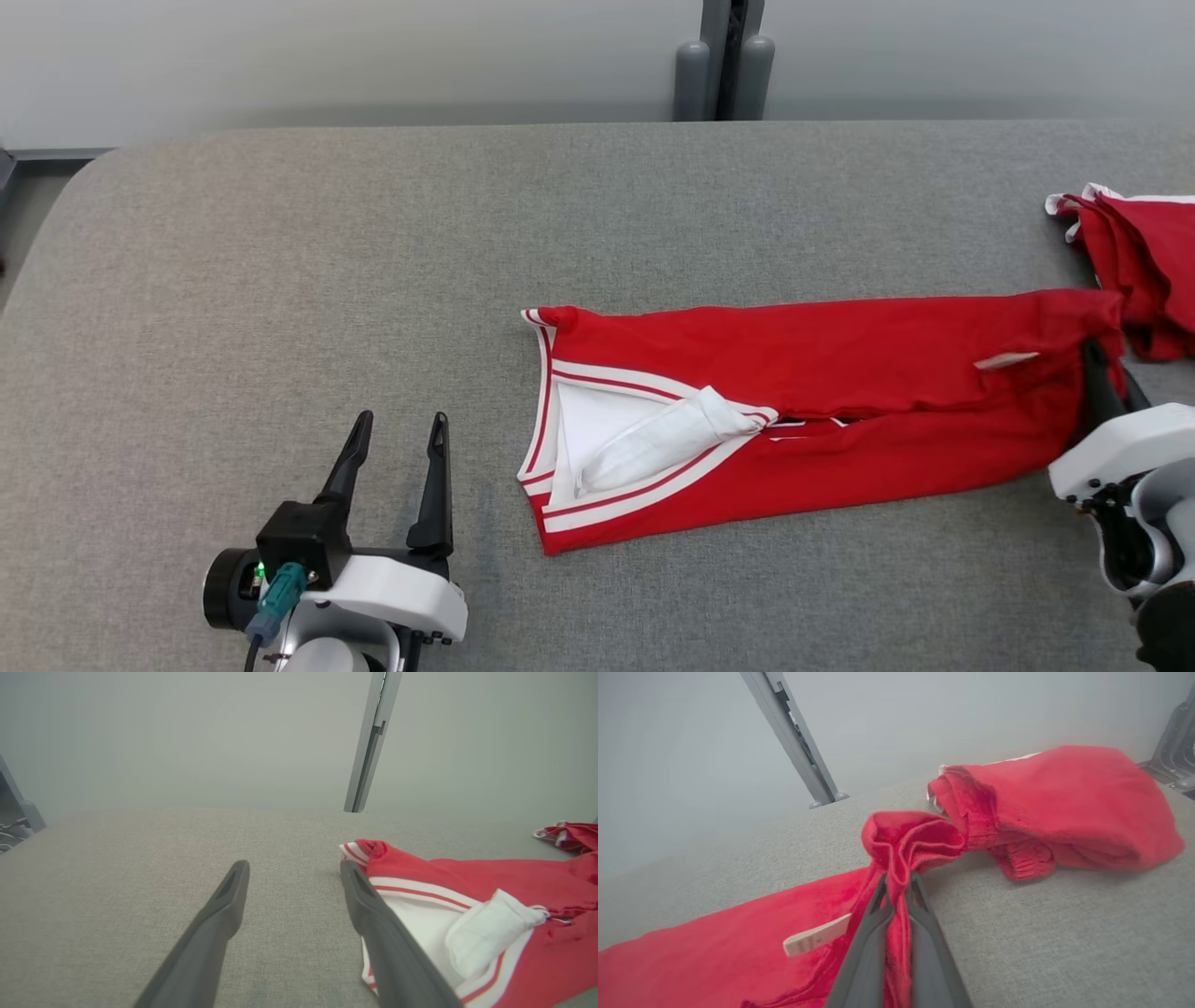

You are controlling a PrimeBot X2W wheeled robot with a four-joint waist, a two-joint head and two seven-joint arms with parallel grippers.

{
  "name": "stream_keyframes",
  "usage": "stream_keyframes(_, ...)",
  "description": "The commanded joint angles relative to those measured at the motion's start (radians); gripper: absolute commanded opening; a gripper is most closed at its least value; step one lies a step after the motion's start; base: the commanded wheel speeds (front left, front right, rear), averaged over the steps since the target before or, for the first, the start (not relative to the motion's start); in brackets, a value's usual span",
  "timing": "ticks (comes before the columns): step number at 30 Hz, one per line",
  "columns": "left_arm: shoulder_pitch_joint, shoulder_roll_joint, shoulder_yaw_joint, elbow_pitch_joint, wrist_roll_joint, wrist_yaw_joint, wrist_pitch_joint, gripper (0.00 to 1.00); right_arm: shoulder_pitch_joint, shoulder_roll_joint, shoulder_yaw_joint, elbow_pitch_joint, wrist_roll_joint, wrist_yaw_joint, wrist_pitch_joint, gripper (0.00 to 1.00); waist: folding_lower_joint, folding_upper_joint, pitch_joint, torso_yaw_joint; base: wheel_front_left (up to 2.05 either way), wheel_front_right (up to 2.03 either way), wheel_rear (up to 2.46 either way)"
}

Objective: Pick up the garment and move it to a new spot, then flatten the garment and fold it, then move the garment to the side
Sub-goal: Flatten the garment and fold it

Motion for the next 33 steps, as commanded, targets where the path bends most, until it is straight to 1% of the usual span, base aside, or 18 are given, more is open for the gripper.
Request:
stream_keyframes(1, 0.006, 0.004, 0.0, 0.001, -0.007, 0.004, -0.004, 1.0, 0.009, -0.004, 0.004, -0.013, 0.009, 0.0, -0.006, 0.0, 0.0, 0.0, -0.005, 0.004, 0.0, 0.0, 0.0)
stream_keyframes(5, 0.013, 0.004, -0.003, -0.001, -0.016, 0.01, -0.004, 1.0, 0.035, 0.005, 0.054, -0.127, 0.041, 0.0, -0.006, 0.0, 0.0, 0.0, -0.021, 0.013, 0.0, 0.0, 0.0)
stream_keyframes(10, 0.022, 0.004, -0.007, 0.003, -0.024, 0.011, -0.004, 1.0, 0.044, 0.015, 0.114, -0.256, 0.049, 0.0, 0.013, 0.0, 0.0, 0.0, -0.035, 0.036, 0.0, 0.0, 0.0)
stream_keyframes(15, 0.026, 0.004, -0.015, 0.001, -0.036, 0.014, -0.004, 1.0, 0.046, 0.03, 0.153, -0.343, 0.034, 0.0, 0.042, 0.0, 0.0, 0.0, -0.048, 0.073, 0.0, 0.0, 0.0)
stream_keyframes(22, 0.028, 0.004, -0.027, 0.004, -0.051, 0.021, -0.004, 1.0, 0.068, 0.081, 0.184, -0.402, 0.01, 0.0, 0.086, 0.0, 0.0, 0.0, -0.058, 0.132, 0.0, 0.0, 0.0)
stream_keyframes(28, 0.031, 0.004, -0.041, 0.002, -0.068, 0.029, -0.004, 1.0, 0.078, 0.137, 0.223, -0.413, -0.023, 0.0, 0.128, 0.0, 0.0, 0.0, -0.056, 0.191, 0.0, 0.0, 0.0)
stream_keyframes(33, 0.031, 0.004, -0.044, 0.004, -0.073, 0.031, -0.004, 1.0, 0.089, 0.162, 0.248, -0.412, -0.043, 0.0, 0.147, 0.0, 0.0, 0.0, -0.051, 0.217, 0.0, 0.0, 0.0)
